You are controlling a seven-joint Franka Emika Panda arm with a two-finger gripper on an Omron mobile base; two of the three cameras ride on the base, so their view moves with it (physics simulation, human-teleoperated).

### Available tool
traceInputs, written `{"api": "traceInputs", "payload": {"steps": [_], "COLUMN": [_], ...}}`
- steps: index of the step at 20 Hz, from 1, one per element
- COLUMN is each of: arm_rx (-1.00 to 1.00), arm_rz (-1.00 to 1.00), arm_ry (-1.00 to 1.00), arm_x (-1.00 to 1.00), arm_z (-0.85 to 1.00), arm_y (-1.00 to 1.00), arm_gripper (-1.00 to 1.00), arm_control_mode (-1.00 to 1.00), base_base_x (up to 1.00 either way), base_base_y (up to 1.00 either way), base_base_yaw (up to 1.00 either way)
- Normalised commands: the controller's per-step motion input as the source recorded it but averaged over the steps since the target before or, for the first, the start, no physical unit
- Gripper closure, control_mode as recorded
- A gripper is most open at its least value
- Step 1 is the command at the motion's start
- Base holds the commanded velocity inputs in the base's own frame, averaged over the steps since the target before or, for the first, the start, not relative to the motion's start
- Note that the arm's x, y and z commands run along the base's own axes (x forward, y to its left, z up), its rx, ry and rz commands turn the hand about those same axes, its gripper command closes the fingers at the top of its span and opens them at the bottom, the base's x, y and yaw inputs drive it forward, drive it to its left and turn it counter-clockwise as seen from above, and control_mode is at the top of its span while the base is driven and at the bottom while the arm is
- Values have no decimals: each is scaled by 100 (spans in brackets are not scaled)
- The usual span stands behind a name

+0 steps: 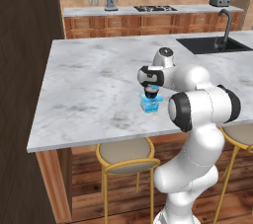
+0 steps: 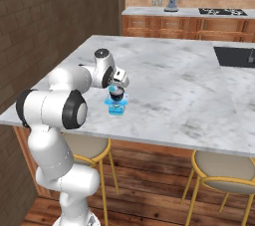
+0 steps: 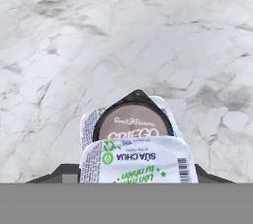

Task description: Stack the yogurt containers by placing the smaller containers on top of the larger containers.

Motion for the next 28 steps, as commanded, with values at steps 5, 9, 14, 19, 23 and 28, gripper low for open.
{"api": "traceInputs", "payload": {"steps": [5, 9, 14, 19, 23, 28], "arm_rx": [0, 0, 0, 0, 0, 0], "arm_rz": [0, 0, 0, 0, 0, 0], "arm_ry": [-3, -3, -3, -4, -4, -3], "arm_x": [16, 12, 4, 8, 6, 4], "arm_z": [-9, -13, -12, -9, -9, -7], "arm_y": [-1, -2, -4, -1, 0, 0], "arm_gripper": [100, 100, 100, 100, 100, 100], "arm_control_mode": [-100, -100, -100, -100, -100, -100], "base_base_x": [0, 0, 0, 0, 0, 0], "base_base_y": [0, 0, 0, 0, 0, 0], "base_base_yaw": [0, 0, 0, 0, 0, 0]}}
